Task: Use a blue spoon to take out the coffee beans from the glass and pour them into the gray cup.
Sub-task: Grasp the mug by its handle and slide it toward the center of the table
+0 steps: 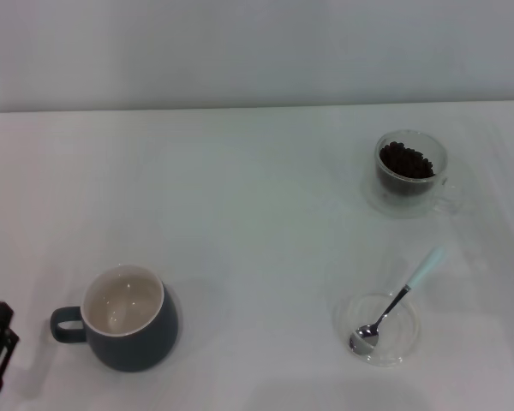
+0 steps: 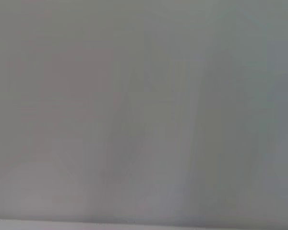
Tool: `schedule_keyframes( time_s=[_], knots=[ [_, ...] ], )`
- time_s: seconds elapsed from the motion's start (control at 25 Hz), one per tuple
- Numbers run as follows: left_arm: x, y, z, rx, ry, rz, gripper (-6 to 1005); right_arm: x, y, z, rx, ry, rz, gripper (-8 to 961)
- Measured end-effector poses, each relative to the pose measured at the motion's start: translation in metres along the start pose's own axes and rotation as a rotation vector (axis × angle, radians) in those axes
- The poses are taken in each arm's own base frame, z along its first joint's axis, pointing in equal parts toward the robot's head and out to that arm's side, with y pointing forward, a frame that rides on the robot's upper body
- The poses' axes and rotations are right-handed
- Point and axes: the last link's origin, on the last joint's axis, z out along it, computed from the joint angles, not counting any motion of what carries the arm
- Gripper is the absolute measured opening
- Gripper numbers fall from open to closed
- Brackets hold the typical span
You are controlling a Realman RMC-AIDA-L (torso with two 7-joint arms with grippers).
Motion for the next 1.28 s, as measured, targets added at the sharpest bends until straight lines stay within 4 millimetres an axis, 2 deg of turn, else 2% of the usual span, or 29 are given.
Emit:
schedule_keyframes(
  time_s=[0.4,0.8,1.28],
  knots=[
    [-0.006,0.006,-0.011,-0.127,-0.051,0.059,770,0.001,0.000,0.000,0.001,0.004,-0.001,779],
    [-0.010,0.003,-0.015,-0.146,-0.083,0.089,764,0.002,0.001,-0.001,0.001,0.009,0.002,777],
    [-0.020,0.003,0.004,-0.184,-0.158,0.116,759,0.002,0.002,-0.001,-0.005,0.012,0.008,775]
  ],
)
